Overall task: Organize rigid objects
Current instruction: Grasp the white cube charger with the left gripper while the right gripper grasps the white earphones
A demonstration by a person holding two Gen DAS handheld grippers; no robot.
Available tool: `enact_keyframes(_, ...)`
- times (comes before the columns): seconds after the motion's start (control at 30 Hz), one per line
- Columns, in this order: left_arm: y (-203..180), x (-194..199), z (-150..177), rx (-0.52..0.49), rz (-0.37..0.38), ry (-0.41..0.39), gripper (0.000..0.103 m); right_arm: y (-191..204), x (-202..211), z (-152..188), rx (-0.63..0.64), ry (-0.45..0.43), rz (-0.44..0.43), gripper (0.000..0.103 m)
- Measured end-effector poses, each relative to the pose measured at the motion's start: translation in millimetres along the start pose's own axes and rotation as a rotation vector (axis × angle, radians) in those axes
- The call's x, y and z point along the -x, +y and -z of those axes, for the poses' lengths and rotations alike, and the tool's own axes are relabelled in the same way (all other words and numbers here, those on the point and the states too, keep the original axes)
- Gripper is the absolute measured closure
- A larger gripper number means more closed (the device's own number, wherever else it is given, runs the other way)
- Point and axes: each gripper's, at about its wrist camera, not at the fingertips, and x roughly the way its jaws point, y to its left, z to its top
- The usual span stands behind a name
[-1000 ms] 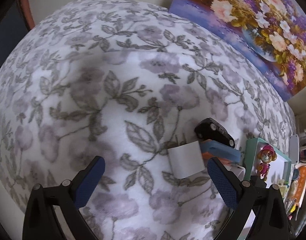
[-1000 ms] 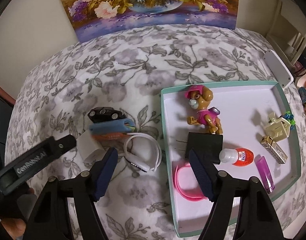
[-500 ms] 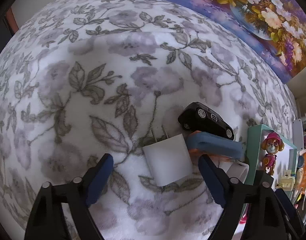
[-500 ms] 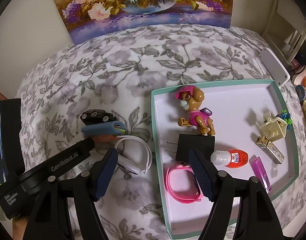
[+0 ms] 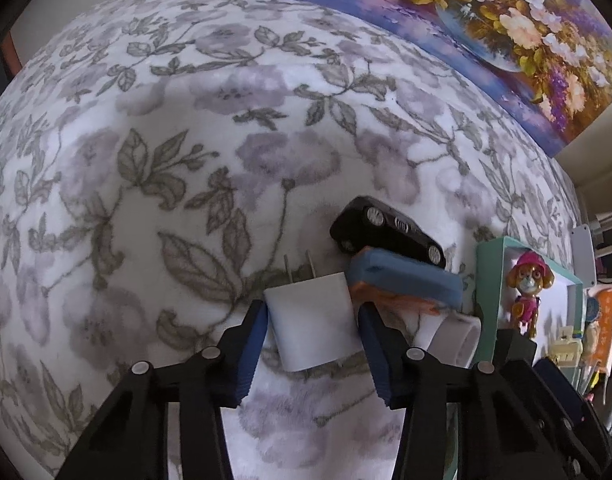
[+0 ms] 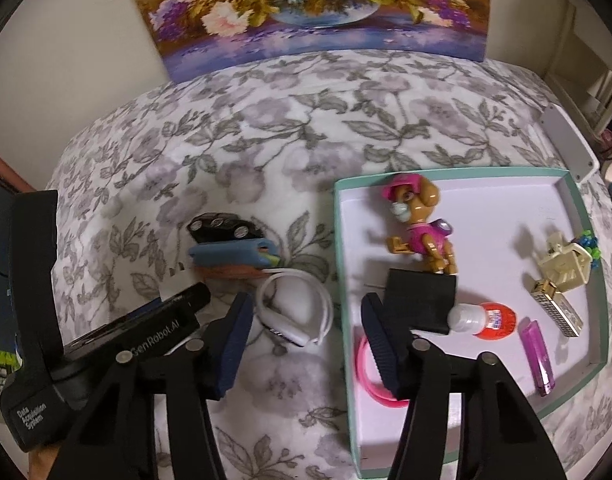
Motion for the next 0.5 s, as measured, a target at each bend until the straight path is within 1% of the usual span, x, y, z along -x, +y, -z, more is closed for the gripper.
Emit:
enact_keyframes(0.13,10,4,7,0.025,-0.01,0.017,0.054,6,-7,2,0.021,0.022,-0.015,0.051)
enact_keyframes(0.2,17,6,9,0.045,-0.016,0.023,0.054,9,-11,4,0.029,0.032,-0.022,0.057)
enact_keyframes(0.3,25,8,11,0.068,-0.022,0.03,0.054,16,-16,5,0.043,0.037,-0.034,0.061)
enact_keyframes(0.4,29,8,12,0.077,-0.015,0.034,0.054,21,-22,6,0.05,0.045,-0.03,0.064)
enact_keyframes(0.5,30,6,13,0.074,-0.012,0.037,0.054,25,-31,7,0.053,0.06,-0.024,0.07)
